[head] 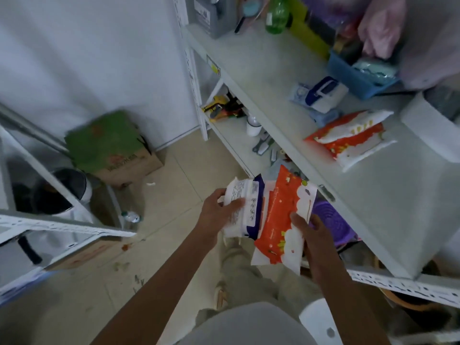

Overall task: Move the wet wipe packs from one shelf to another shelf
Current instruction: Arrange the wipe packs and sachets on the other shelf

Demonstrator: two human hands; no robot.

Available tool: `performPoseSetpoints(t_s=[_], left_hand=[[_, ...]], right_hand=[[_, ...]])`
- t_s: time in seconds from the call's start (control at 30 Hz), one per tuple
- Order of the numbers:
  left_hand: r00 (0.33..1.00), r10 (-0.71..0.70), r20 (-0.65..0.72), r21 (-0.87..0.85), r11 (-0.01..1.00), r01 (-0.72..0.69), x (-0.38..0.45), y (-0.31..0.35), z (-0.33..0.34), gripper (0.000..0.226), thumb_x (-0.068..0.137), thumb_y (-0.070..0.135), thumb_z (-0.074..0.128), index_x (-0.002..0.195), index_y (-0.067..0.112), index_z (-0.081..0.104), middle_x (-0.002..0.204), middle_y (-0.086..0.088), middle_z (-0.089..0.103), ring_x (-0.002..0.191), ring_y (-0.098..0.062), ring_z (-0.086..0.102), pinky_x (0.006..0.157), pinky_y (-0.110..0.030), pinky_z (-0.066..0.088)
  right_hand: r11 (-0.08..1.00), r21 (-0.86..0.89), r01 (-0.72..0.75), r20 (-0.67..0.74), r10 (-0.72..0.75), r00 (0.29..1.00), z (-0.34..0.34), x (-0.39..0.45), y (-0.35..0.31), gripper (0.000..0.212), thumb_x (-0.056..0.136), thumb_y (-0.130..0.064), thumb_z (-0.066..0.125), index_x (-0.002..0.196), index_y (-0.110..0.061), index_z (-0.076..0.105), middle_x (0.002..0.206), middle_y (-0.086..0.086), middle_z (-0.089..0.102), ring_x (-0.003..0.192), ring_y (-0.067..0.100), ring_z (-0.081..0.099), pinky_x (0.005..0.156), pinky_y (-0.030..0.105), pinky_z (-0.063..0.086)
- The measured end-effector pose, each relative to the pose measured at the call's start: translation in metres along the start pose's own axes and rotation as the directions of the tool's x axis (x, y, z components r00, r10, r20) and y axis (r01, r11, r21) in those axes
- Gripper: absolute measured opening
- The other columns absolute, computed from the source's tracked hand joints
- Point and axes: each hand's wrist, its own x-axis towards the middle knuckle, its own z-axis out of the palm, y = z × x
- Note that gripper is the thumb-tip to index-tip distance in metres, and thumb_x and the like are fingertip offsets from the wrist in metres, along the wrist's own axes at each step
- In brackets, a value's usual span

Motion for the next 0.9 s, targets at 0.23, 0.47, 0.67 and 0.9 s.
performPoseSetpoints(t_s=[0.23, 0.47, 0.67, 0.9], left_hand=[[0.992, 0.103, 0.075, 0.074, 0.991, -0.109, 0.093, 0.125, 0.005, 0.034, 0.082, 0.027, 0.084, 0.113, 0.024, 0.072, 0.103, -0.001, 0.077, 0.084, -0.017, 0.078, 0.073, -0.038, 0.066], [0.947, 0.258, 0.192, 0.201, 0.934, -0.295, 0.184, 0.252, 0.057, 0.038, 0.072, 0.049, 0.086, 0.105, 0.036, 0.073, 0.098, 0.005, 0.077, 0.088, -0.022, 0.077, 0.08, -0.048, 0.064], [0.895, 0.226, 0.385, 0.196, 0.927, -0.319, 0.258, 0.332, 0.131, 0.015, 0.089, 0.014, 0.075, 0.102, 0.017, 0.069, 0.103, -0.012, 0.072, 0.087, -0.025, 0.066, 0.069, -0.03, 0.05], [0.803, 0.129, 0.582, 0.318, 0.873, -0.371, 0.303, 0.358, 0.14, 0.02, 0.076, 0.027, 0.077, 0.094, 0.026, 0.066, 0.105, -0.012, 0.071, 0.097, -0.026, 0.07, 0.094, -0.043, 0.055]], right_hand=[[0.992, 0.125, 0.013, -0.177, 0.01, 0.984, 0.053, 0.074, -0.084, 0.046, 0.086, -0.042, 0.076, 0.125, -0.024, 0.063, 0.113, 0.009, 0.075, 0.099, 0.035, 0.073, 0.089, 0.053, 0.059], [0.965, 0.217, 0.145, -0.407, -0.045, 0.912, 0.072, 0.127, -0.183, 0.054, 0.079, -0.047, 0.082, 0.123, -0.024, 0.061, 0.113, 0.005, 0.074, 0.102, 0.034, 0.072, 0.095, 0.059, 0.057], [0.954, 0.058, 0.294, -0.673, -0.18, 0.718, 0.06, 0.213, -0.266, 0.038, 0.086, -0.045, 0.077, 0.11, -0.019, 0.062, 0.105, 0.005, 0.073, 0.097, 0.03, 0.07, 0.089, 0.048, 0.057], [0.984, -0.032, 0.173, -0.758, -0.137, 0.638, 0.088, 0.256, -0.279, 0.048, 0.088, -0.049, 0.064, 0.129, -0.03, 0.045, 0.119, 0.005, 0.066, 0.103, 0.028, 0.068, 0.089, 0.051, 0.061]])
